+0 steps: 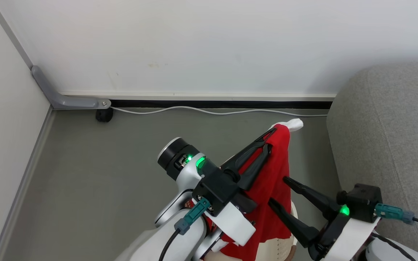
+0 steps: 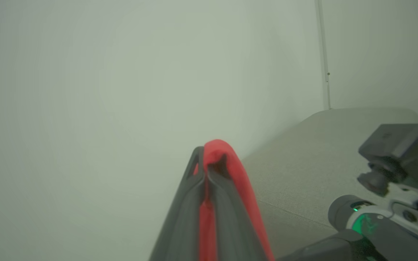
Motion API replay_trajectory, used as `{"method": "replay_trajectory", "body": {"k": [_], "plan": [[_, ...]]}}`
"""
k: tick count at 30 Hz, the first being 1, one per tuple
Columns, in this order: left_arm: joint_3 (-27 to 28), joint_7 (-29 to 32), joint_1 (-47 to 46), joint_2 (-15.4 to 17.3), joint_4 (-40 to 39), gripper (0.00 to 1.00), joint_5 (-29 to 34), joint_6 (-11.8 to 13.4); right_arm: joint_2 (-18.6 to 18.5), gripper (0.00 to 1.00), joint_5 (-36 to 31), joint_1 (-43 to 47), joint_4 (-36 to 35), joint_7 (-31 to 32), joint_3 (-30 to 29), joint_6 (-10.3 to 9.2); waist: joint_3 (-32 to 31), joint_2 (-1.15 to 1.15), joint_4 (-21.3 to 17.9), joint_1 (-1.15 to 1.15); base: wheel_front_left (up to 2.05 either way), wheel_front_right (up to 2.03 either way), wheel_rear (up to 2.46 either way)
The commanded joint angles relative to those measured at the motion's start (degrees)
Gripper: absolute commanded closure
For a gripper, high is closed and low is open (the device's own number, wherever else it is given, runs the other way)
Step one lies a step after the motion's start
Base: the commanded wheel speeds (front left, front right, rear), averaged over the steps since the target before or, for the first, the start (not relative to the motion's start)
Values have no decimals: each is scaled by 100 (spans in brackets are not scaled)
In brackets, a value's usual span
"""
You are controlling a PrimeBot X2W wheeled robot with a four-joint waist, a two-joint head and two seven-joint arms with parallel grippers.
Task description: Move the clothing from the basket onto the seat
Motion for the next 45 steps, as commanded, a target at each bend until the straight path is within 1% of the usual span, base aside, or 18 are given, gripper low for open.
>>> {"method": "replay_trajectory", "body": {"k": [1, 9, 17, 26, 28, 33, 37, 38, 39, 45], "plan": [[160, -33, -322, 11, -129, 100, -36, 49, -129, 0, -83, -93, -156, -35, 23, 23, 7, 0, 10, 0, 0, 0, 0], [-85, -53, -443, 11, -124, 100, -153, 117, -206, 0, -747, -201, -196, -35, -267, 23, 83, 0, 14, 0, 0, 0, 0], [-382, -72, -586, 11, -116, 100, -325, 217, -243, 0, -1218, -410, -82, -35, -407, 23, 117, 0, 75, 0, 0, 0, 0], [-642, -81, -688, 11, -87, 100, -495, 314, -258, 0, -1502, -507, -155, -35, -701, 23, 141, 0, 195, 0, 0, 0, 0], [-692, -81, -711, 11, -105, 100, -530, 332, -281, 0, -1444, -485, -133, -35, -559, 23, 152, 0, 224, 0, 0, 0, 0], [-810, -82, -780, 11, -121, 100, -582, 371, -433, 0, -951, -674, 207, -35, 283, 23, 180, 0, 285, 0, 0, 0, 0], [-844, -82, -806, 11, -83, 100, -607, 414, -452, 0, -677, -859, 342, -35, 558, 23, 217, 0, 301, 0, 0, 0, 0], [-851, -82, -812, 10, -65, 100, -622, 432, -473, 67, -562, -895, 445, -35, 680, 23, 233, 0, 302, 0, 0, 0, 0], [-853, -82, -813, 10, -56, 100, -632, 440, -475, 100, -506, -912, 475, -35, 715, 23, 238, 0, 299, 0, 0, 0, 0], [-796, -83, -800, 10, 30, 100, -666, 466, -490, 100, -288, -954, 593, -35, 785, 23, 256, 0, 237, 0, 0, 0, 0]]}}
